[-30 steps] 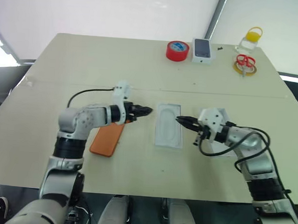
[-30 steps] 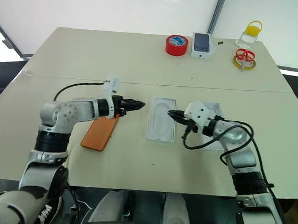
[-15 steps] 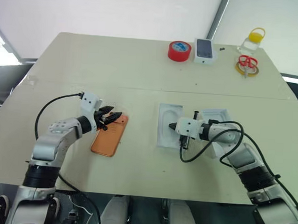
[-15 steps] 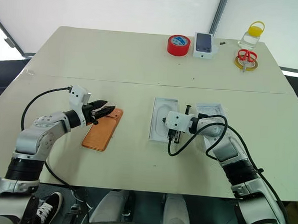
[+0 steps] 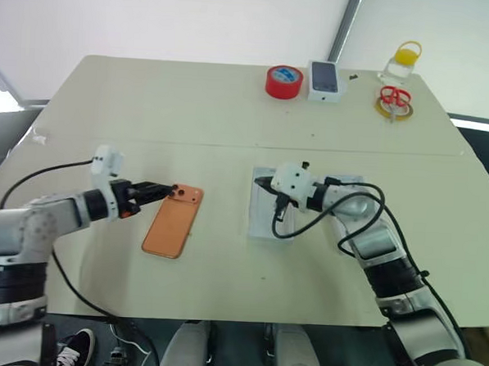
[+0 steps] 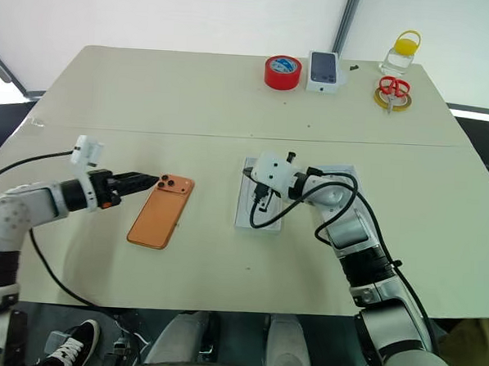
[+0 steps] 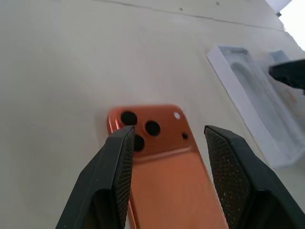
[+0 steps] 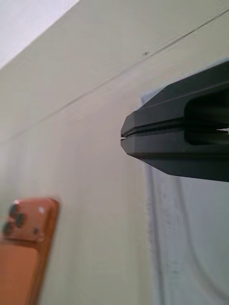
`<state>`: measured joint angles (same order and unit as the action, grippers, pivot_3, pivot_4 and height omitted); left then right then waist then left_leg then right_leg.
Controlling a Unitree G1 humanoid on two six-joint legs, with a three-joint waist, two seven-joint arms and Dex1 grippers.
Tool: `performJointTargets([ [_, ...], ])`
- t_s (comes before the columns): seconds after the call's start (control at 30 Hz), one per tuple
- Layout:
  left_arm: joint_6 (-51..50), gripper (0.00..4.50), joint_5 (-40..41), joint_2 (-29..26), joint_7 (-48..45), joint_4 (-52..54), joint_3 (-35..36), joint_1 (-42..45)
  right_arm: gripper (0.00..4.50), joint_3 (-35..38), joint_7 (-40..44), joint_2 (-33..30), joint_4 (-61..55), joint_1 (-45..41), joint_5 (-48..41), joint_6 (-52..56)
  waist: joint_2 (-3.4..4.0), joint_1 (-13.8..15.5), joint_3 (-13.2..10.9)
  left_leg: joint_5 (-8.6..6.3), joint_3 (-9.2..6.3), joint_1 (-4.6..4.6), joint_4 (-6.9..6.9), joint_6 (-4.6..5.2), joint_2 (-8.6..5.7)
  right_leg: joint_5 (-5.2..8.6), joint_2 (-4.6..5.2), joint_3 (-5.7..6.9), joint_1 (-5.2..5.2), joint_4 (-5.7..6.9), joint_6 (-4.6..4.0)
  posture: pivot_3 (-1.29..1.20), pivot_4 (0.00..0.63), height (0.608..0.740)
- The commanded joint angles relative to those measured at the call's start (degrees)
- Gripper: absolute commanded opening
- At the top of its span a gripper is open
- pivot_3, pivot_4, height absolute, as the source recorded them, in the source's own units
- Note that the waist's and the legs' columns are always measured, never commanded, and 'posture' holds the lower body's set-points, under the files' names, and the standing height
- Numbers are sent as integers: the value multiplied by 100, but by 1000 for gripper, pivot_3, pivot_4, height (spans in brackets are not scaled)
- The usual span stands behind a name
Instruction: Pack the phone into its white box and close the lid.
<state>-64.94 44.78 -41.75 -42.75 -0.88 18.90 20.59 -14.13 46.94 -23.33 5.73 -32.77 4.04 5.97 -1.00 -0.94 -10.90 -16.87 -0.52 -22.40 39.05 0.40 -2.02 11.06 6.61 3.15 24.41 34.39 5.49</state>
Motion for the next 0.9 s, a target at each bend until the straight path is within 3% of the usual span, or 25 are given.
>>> performJointTargets([
  [0.03,-292,2449,154,-315,-219,-367,238,-26,40,-225,-86,292,-355,-232,28,367,1,-1,-1,0,0,0,0,0,0,0,0,0,1,1,0,0,150,740],
  [0.2,-529,2449,5,-504,-406,-988,-87,-183,40,-1241,361,673,-294,-592,409,824,5,-16,-3,2,1,1,-1,-4,0,0,-1,-2,7,10,-1,0,150,740],
  [0.37,-703,2449,24,-310,-455,-700,-407,-339,40,-1972,728,714,53,-971,892,1314,2,37,-1,2,-2,1,1,-6,-8,0,9,-1,8,13,-1,0,150,740],
  [0.67,-521,2449,-311,119,-367,-724,-903,-305,40,-2342,911,1031,399,-974,1054,1608,62,30,56,3,-6,34,-4,-10,-11,0,11,0,-5,13,-1,0,150,740],
  [0.9,-1305,2449,-134,860,-74,-513,-1248,-24,40,-2166,477,1417,577,-994,1123,1660,93,55,84,0,-9,101,-23,-7,-13,5,12,3,-72,-2,3,0,150,740],
])
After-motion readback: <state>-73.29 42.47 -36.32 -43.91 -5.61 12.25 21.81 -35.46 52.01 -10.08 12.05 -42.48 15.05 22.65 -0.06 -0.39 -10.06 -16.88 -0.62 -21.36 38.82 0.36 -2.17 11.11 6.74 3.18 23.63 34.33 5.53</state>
